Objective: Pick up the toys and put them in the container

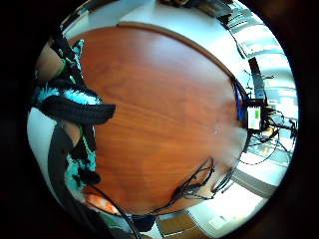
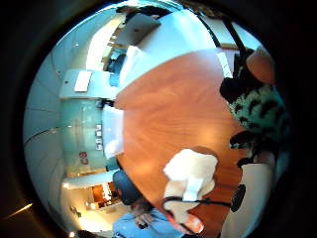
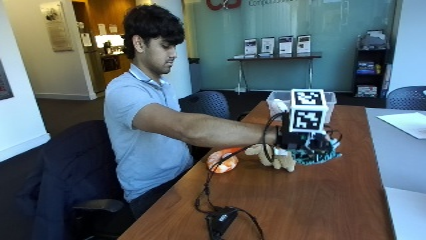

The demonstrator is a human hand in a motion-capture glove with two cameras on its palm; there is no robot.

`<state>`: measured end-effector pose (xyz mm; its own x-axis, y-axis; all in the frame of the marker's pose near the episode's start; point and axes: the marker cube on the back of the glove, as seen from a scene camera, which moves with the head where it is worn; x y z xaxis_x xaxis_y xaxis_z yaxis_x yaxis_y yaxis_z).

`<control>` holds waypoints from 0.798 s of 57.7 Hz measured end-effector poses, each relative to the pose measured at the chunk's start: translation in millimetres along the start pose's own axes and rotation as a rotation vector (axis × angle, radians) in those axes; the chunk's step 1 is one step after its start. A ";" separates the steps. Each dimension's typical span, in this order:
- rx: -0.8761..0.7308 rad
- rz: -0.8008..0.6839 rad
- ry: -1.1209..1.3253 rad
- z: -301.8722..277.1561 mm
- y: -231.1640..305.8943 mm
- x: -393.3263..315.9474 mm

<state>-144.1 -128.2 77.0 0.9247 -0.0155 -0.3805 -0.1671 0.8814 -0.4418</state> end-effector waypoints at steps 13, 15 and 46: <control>0.113 -0.147 -0.085 -93.0 3.9 -98.3; 0.139 -0.185 -0.084 -104.2 4.6 -120.1; 0.042 -0.585 -0.050 -65.9 6.0 -478.8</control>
<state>-610.4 -146.6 203.0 0.8743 -0.4835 -0.0434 0.3887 0.7509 -0.5338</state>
